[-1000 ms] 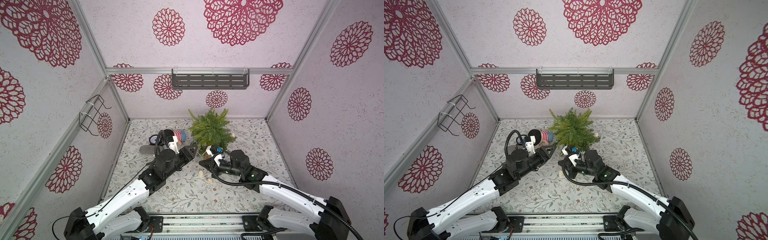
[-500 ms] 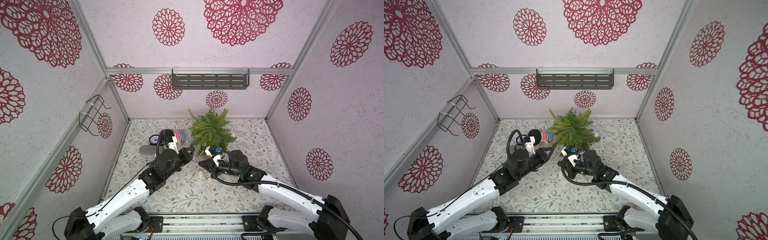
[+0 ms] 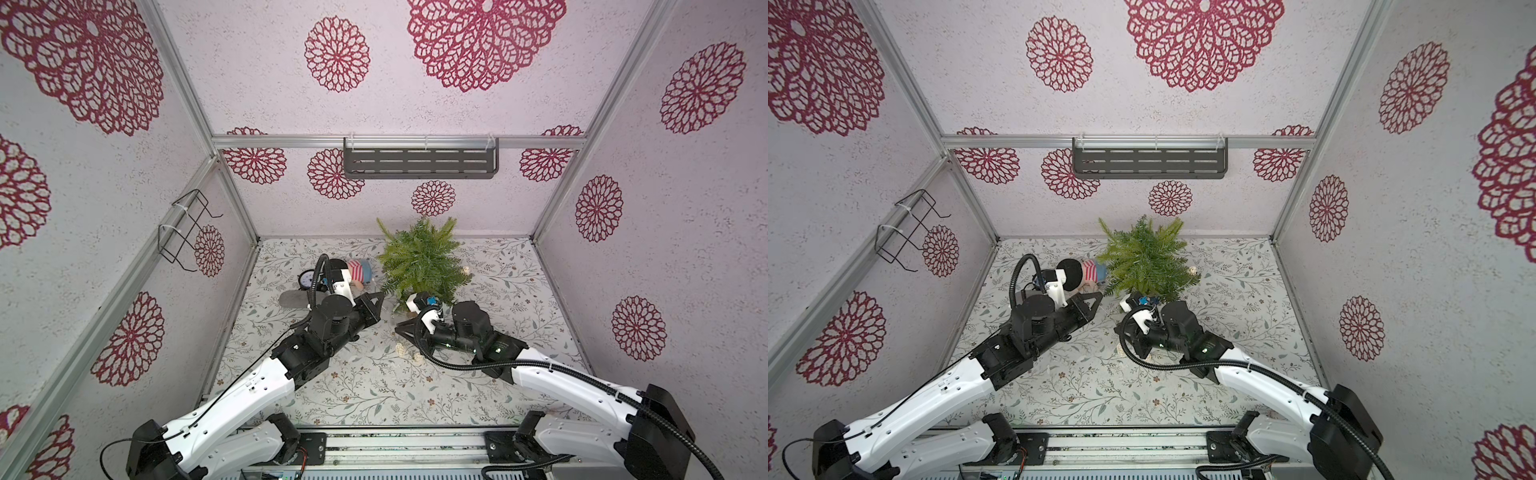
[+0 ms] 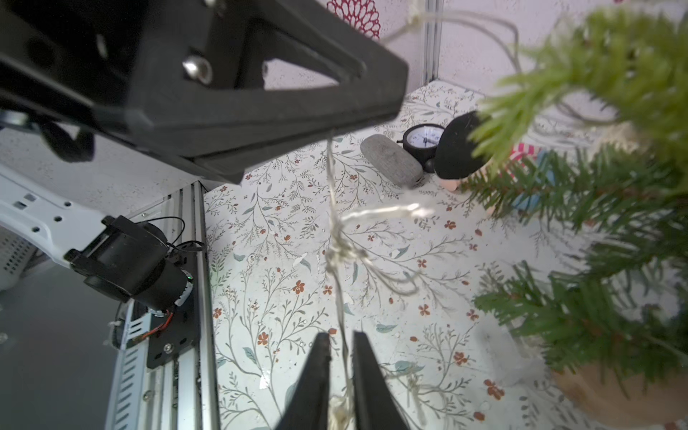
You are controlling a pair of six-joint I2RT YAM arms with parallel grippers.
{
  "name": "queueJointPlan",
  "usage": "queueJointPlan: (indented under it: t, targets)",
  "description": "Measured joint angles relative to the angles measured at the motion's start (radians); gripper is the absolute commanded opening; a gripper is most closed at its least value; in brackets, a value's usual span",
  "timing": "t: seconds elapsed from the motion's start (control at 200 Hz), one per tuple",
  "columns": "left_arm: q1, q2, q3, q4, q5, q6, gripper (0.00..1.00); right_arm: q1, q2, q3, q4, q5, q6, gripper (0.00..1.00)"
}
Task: Remove string lights from the small christmas tree
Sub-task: Remove the light string from the Christmas tree.
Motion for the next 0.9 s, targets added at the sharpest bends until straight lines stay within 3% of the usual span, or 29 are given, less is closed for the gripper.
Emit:
queueJointPlan:
  t: [0.21,0.305,0.565,0.901]
  targets:
    - [0.026,-0.015,0.017,-0.062,0.001,0.056,0.00,0.008,0.022,0.019,-0.024,0.001,-0.008,0.68]
    - [0.045,-0.027,0.039,-0.097,0.003,0.086,0.00,0.012,0.017,0.032,-0.026,0.008,-0.004,0.78]
    - [0.091,-0.045,0.105,-0.151,0.046,0.170,0.00,0.017,-0.078,0.047,-0.101,0.097,0.016,0.92]
    - [0.154,-0.045,0.121,-0.188,0.071,0.232,0.00,0.018,-0.220,0.140,-0.345,0.283,0.039,0.92]
